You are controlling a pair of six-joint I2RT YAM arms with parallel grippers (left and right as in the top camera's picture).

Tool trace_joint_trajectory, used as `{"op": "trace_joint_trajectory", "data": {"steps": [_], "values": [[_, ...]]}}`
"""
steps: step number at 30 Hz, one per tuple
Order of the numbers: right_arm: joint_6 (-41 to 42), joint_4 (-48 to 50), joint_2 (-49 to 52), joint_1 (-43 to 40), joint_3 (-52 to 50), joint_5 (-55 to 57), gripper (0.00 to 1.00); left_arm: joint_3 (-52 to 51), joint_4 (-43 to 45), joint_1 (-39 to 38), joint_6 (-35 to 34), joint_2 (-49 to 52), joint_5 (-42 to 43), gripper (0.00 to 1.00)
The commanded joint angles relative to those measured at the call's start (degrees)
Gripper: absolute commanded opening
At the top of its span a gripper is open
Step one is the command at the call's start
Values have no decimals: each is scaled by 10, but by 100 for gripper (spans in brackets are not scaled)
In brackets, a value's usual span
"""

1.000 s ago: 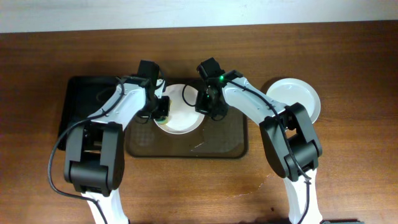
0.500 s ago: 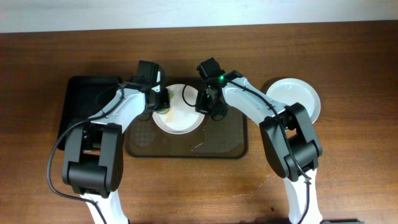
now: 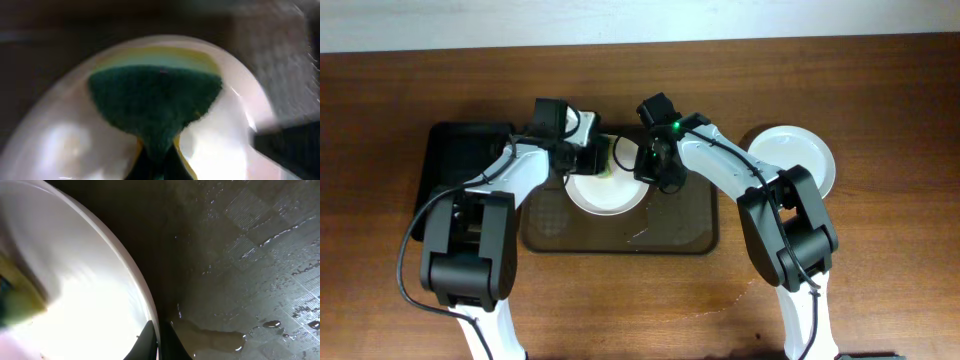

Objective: Clean dirty plates on tray and stack at the side
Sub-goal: 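Scrub the pink-white plate with the sponge in the left gripper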

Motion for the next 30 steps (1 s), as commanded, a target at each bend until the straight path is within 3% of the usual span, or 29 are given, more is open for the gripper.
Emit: {"op": "trace_joint_trajectory", "data": {"steps": [1,4,6,9,12,15,17,21,23,27,30], "values": [[0,-5,16,1,-21,36,4,2,34,3,-52,5,-197,1],[0,-5,16,1,-21,36,4,2,-24,3,-89,5,-289,1],[0,-5,16,1,-21,36,4,2,-107,2,-89,5,-277,1],[0,-5,16,1,-21,36,4,2,-219,3,-67,5,-187,1],[0,-5,16,1,-21,36,4,2,-261,2,-2,5,-9,1],[0,-5,16,1,-21,36,4,2,-226,2,5,5,123,1],[0,-5,16,1,-21,36,4,2,-168,3,-18,5,136,1],[0,-5,16,1,-21,36,4,2,-79,3,-86,7,26,1],[0,-5,16,1,-21,36,4,2,-47,3,-120,7,-99,1],[-7,-5,16,5,-21,36,4,2,-68,3,-143,7,-244,1],[-7,-3,16,10,-21,36,4,2,-140,2,-143,7,-255,1]]}}
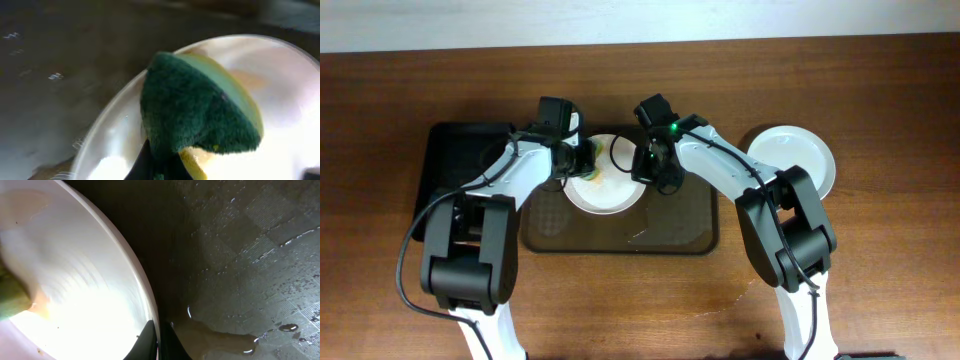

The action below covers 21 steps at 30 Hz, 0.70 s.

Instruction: Clean dirty plates on tray and stack at the side

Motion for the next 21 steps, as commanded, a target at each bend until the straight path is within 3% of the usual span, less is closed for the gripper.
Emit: {"op": "trace_joint_trajectory", "data": {"steps": [1,4,7,11,15,21], "values": [[2,-10,16,4,-20,39,4,-15,-94,11,-9,14,-103,1],[2,-10,16,4,-20,39,4,-14,-164,11,51,14,17,1],[0,-10,16,4,-20,39,4,10,-183,19,135,14,280,1],[0,-14,16,4,-20,39,4,82,-182,63,134,14,438,1],[0,-14,16,2,-20,38,4,169,-183,136,100,14,407,1],[-56,-40,-47,-9,-16,58,4,178,-199,180,83,14,287,1]]}}
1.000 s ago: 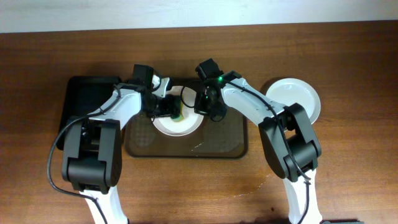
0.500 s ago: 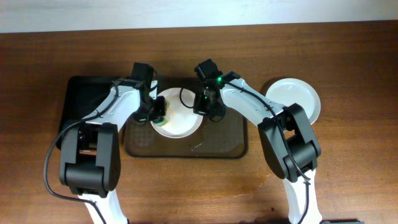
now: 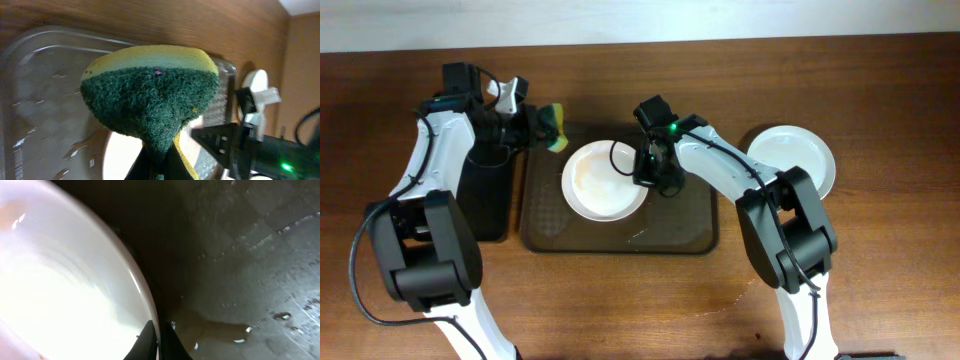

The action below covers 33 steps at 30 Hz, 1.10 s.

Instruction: Clean dirty plates on tray and stack at the side

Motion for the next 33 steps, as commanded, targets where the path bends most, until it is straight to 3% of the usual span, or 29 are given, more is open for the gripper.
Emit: {"op": "trace_joint_trajectory", "data": {"steps": [1,7,24,30,33], "values": [[-34,-30,-62,-10,-13,85,4,7,-7,5,-7,3,-62,1],[-50,-113,-189,36,-13,395,4,7,-6,5,-5,3,-117,2],[-45,-167,-195,314,-13,1019,4,7,-6,5,-5,3,-143,2],[-45,-169,-195,335,-13,1015,4,7,-6,5,-5,3,-143,2],[-45,-170,-203,307,-13,811,4,7,-6,5,-5,3,-143,2]]}}
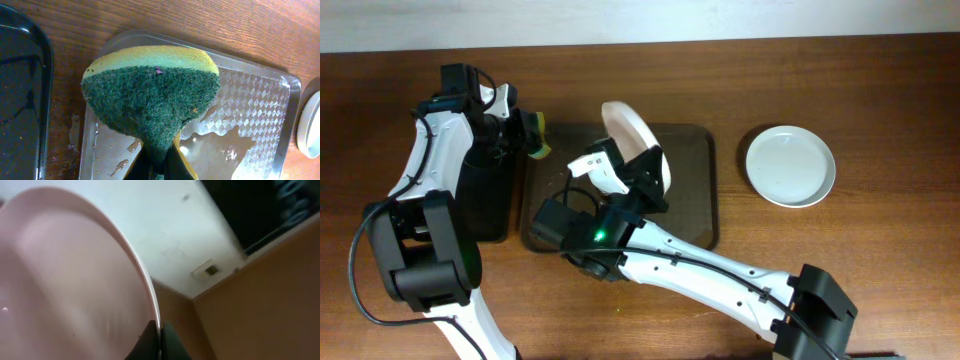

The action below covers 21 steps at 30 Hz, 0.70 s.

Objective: Clean dirty plates on tray and stack at the side
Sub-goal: 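Carry the pink-white plate right and stack it on the plate pile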

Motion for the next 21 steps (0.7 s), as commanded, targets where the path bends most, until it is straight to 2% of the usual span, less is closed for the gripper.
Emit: {"op": "trace_joint_trajectory", "data": {"steps": [1,5,7,10,14,16,21], "values": [[8,-1,-20,-42,-1,-219,4,7,0,2,-1,3,0,2],[11,-1,-72,-169,-1,-539,4,7,-1,2,-1,3,-16,2],[10,-4,-92,-229,-1,-607,4,7,-1,2,-1,3,-24,2],[-11,-7,-111,-380,-1,-737,4,7,-1,2,-1,3,-26,2],[-11,-5,-111,-555,-32,-768,4,7,-1,2,-1,3,-34,2],[-11,18,-108,-642,-81,-768,4,7,-1,2,-1,3,-36,2],[-10,158,-108,-754,-230,-798,4,7,-1,2,-1,3,-36,2]]}}
